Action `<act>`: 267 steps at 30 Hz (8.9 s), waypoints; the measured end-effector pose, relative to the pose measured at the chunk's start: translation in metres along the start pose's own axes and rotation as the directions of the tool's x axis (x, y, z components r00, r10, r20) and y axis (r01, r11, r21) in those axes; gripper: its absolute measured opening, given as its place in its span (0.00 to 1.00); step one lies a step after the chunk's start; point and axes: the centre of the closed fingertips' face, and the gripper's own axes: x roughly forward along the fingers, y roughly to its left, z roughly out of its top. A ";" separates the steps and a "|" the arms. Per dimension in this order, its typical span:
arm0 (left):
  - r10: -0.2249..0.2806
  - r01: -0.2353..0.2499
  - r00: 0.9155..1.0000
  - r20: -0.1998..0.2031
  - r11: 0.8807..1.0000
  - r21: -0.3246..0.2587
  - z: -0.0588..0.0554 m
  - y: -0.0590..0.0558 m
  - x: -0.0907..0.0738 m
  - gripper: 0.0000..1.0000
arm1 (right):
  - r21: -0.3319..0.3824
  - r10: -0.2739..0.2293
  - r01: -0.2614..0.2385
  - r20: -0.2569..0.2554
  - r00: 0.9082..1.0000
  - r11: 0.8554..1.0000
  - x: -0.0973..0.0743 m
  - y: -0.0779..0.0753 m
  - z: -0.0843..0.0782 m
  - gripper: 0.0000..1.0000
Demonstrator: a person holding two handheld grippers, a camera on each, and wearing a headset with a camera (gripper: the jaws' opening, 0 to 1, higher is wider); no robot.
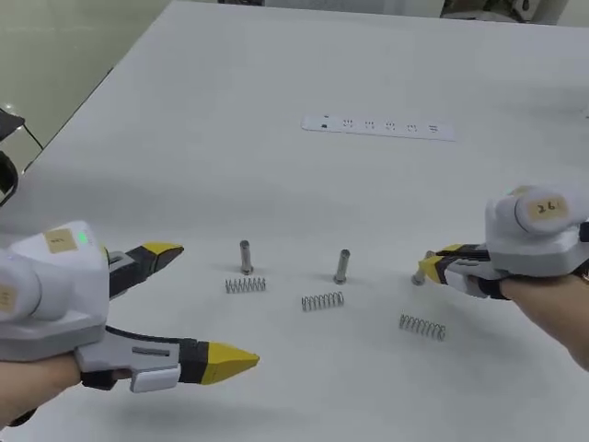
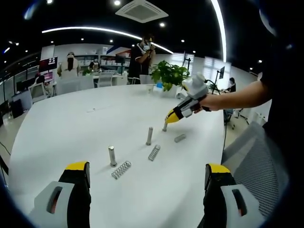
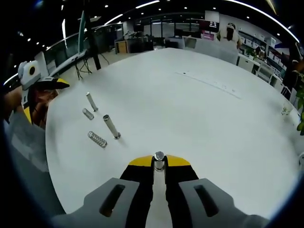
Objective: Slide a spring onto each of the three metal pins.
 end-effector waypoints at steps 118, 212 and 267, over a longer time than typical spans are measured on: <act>-0.110 0.110 0.994 0.011 0.994 0.016 0.003 -0.027 0.000 0.98 | -0.465 0.259 -0.343 -0.236 0.937 0.816 -0.025 0.055 -0.062 0.08; -0.486 0.483 0.874 -0.015 0.864 0.143 0.024 -0.110 0.086 0.02 | -0.624 0.467 -0.462 -0.170 0.868 0.630 -0.066 0.146 0.001 0.10; -0.508 0.516 0.856 -0.089 0.835 0.193 0.007 -0.123 0.087 0.02 | -0.625 0.589 -0.489 -0.058 0.806 0.608 -0.082 0.183 0.030 0.07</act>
